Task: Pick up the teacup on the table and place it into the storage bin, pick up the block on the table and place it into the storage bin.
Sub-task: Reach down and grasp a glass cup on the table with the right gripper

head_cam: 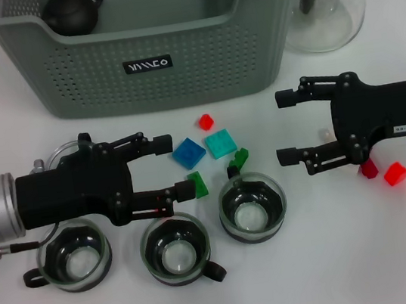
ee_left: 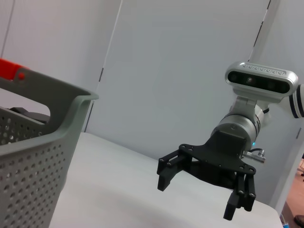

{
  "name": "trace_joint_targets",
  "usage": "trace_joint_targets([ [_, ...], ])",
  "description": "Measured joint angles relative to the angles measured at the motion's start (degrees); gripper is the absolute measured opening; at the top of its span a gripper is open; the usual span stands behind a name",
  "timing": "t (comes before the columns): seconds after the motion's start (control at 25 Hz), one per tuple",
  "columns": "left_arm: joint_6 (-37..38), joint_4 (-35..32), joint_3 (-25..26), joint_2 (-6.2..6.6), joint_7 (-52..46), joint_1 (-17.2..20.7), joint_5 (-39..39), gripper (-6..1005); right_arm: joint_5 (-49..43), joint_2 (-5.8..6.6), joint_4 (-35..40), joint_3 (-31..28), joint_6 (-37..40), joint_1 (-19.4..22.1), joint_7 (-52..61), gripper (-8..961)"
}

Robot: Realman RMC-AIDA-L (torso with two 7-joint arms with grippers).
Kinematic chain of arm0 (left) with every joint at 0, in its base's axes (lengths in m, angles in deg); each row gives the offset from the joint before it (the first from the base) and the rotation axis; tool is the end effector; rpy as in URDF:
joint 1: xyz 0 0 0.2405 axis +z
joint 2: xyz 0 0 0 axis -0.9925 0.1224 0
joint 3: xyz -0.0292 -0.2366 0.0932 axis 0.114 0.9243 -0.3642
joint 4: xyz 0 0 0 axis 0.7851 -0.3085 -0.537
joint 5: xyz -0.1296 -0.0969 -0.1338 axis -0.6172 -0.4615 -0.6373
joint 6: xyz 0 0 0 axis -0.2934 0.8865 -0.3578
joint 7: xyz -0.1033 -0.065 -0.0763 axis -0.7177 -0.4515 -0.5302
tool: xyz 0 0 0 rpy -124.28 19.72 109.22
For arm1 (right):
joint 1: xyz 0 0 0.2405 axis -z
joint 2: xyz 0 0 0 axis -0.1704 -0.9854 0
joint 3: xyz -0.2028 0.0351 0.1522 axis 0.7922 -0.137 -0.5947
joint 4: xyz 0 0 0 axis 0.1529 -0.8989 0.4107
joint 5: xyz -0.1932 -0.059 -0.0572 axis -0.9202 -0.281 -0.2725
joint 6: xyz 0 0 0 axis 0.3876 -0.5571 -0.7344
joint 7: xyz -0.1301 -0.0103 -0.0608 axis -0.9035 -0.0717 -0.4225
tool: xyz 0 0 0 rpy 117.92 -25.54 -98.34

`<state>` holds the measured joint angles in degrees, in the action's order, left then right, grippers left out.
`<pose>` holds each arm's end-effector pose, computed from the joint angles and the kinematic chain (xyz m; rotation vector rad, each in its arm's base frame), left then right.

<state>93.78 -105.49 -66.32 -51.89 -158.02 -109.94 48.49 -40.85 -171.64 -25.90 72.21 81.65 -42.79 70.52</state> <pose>-0.2719 0.2731 -0.0175 -2.8229 -0.6128 -0.9386 0.2458 0.3142 -0.0151 -2.9137 0.2144 0.7525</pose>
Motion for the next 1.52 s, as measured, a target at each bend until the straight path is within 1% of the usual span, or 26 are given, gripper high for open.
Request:
trace_joint_targets([
  [0.12,-0.3,0.0,-0.2,-0.05,-0.5,-0.2,0.0,887,0.0,0.03,0.0,0.0,-0.4,0.0,0.0,916],
  [0.24,-1.7,0.2,-0.3,-0.09,-1.3,-0.4,0.0,889,-0.2,0.31,-0.1,0.0,-1.2,0.0,0.3,916],
  [0.44,-4.2,0.4,-0.3,-0.51,-1.4,-0.4,0.0,894,-2.1,0.85,0.0,-0.2,-2.3,-0.1,2.1,915],
  [0.84,-4.1,0.4,-0.5,-0.52,-1.4,-0.3,-0.1,894,-4.0,1.12,0.4,-0.3,-1.9,-0.2,3.6,915],
  [0.92,-3.8,0.2,-0.5,-0.55,-1.4,-0.3,-0.3,894,-4.0,1.52,0.5,-0.4,-1.8,-0.1,4.3,916],
  [1.08,-3.6,0.3,-0.5,-0.57,-1.4,-0.3,-0.4,894,-4.0,3.12,1.1,-0.4,-1.1,0.0,7.3,916],
  [1.16,-3.6,0.4,-0.5,-0.58,-1.4,-0.3,-0.4,894,-4.0,3.63,1.2,-0.5,-0.4,0.0,7.7,916],
  [1.28,-3.5,0.6,-0.4,-0.58,-1.3,-0.3,-0.4,893,-4.0,3.83,1.2,-0.4,0.3,0.1,7.3,915],
  [1.52,-2.4,0.4,-0.4,-0.58,-1.4,-0.2,-0.4,893,-4.0,3.71,1.6,0.1,1.6,-0.3,7.3,916],
])
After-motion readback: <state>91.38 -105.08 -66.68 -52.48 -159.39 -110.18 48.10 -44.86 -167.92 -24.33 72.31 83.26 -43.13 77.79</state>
